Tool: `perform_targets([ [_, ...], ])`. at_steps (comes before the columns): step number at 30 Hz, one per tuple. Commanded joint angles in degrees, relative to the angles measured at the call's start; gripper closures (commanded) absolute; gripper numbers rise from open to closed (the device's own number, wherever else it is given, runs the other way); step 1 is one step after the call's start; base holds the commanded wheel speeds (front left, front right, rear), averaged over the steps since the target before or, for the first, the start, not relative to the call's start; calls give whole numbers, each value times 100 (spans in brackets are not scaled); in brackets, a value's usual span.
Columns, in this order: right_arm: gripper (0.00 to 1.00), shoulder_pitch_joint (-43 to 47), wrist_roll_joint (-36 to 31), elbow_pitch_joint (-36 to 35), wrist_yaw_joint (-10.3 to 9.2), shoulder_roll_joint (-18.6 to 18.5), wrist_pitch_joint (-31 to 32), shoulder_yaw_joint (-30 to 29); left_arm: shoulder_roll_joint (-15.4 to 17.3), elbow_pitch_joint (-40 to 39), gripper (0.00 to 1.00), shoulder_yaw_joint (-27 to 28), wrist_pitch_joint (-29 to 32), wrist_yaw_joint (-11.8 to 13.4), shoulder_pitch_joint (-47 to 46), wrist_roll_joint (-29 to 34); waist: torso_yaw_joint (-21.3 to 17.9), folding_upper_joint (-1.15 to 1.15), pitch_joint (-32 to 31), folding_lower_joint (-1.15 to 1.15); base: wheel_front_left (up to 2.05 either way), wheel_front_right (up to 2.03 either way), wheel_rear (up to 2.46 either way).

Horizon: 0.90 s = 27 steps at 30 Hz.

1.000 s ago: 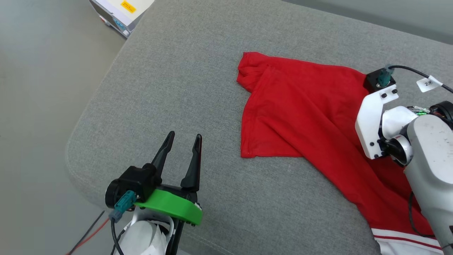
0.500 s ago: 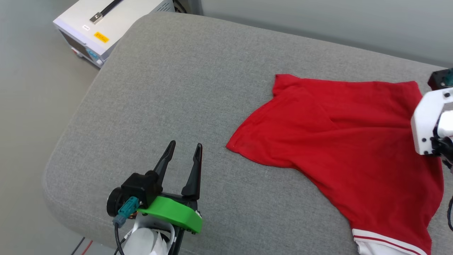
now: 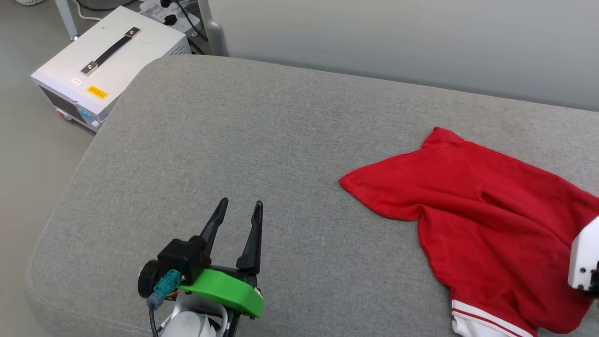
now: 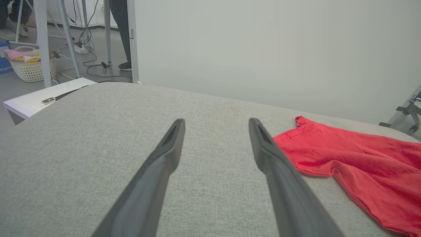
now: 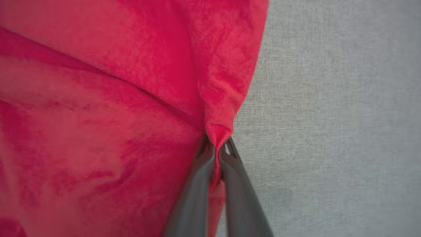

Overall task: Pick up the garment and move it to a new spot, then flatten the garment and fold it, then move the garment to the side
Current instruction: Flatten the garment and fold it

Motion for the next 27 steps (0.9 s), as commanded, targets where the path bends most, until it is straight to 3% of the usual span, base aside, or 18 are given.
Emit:
perform_targets([
  [1,100,241,21,-192,-4,121,-24,-53,-12,-5,0,31,-34,33,80,-10,-149,68,-90,0,0,0,0],
  [2,19,372,39,-390,-4,216,-132,-83,-12,-8,0,38,-34,30,86,-7,-199,68,-100,0,0,0,0],
  [3,0,455,50,-535,-4,287,-229,-116,-12,-8,0,38,-34,27,90,-5,-237,68,-107,0,0,0,0],
  [13,0,661,848,-1834,-4,625,-1941,471,-13,-33,0,89,-34,-5,79,-41,-630,68,-236,0,0,0,0],
  [19,0,1026,1345,-2546,-4,870,-3661,842,-13,-70,0,-16,-34,-31,134,-37,-708,68,-301,0,0,0,0],
  [27,0,1630,1646,-2691,-4,1104,-5300,1323,-13,-24,0,37,-34,-50,264,-36,-849,68,-324,0,0,0,0],
])
